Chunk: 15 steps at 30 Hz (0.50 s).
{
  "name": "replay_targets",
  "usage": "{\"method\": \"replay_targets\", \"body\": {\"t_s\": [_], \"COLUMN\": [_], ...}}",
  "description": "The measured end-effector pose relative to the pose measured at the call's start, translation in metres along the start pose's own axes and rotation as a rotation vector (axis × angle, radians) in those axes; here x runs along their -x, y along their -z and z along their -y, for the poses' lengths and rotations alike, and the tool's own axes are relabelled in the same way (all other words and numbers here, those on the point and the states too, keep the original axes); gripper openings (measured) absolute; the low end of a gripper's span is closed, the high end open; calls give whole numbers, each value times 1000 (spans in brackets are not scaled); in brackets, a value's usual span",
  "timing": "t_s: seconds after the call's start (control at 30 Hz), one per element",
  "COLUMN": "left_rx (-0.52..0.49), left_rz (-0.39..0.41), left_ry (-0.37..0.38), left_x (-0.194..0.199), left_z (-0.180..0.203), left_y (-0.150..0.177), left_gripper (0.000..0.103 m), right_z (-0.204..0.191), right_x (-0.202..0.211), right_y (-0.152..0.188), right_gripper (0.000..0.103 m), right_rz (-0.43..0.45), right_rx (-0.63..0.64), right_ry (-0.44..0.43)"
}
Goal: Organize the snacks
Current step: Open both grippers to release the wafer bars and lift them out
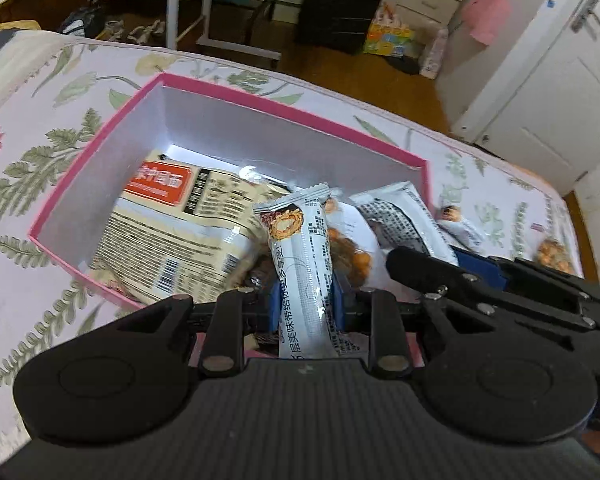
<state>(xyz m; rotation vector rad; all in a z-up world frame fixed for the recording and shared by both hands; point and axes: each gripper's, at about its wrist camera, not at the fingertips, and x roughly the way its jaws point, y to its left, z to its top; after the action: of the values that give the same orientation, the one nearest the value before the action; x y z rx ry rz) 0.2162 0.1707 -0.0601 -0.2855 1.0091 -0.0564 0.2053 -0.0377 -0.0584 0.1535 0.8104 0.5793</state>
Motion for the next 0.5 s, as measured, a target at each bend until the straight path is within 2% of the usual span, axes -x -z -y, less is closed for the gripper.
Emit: {"method": "replay_targets", "body": {"t_s": [0.2,0.27,0.37,0.5], "left_rx": [50,60,58,61], "left_rz": [-40,-43,-18,10], "left_ry": [13,8,19,44], "left_x": [-17,-19,-12,4], "left_z": [-17,-19,-19,-17], "left_y": [0,1,4,6], "left_gripper": [29,33,43,45], "right_z": [2,3,5,9], "right_x": [-16,-18,-11,12], "right_y": [2,4,6,6], "right_gripper": [34,41,44,46], "right_rz": [-46,-60,-51,-22], "right_rx": [-45,-65,-83,-89], "right_ry": [2,8,-3,-13]}}
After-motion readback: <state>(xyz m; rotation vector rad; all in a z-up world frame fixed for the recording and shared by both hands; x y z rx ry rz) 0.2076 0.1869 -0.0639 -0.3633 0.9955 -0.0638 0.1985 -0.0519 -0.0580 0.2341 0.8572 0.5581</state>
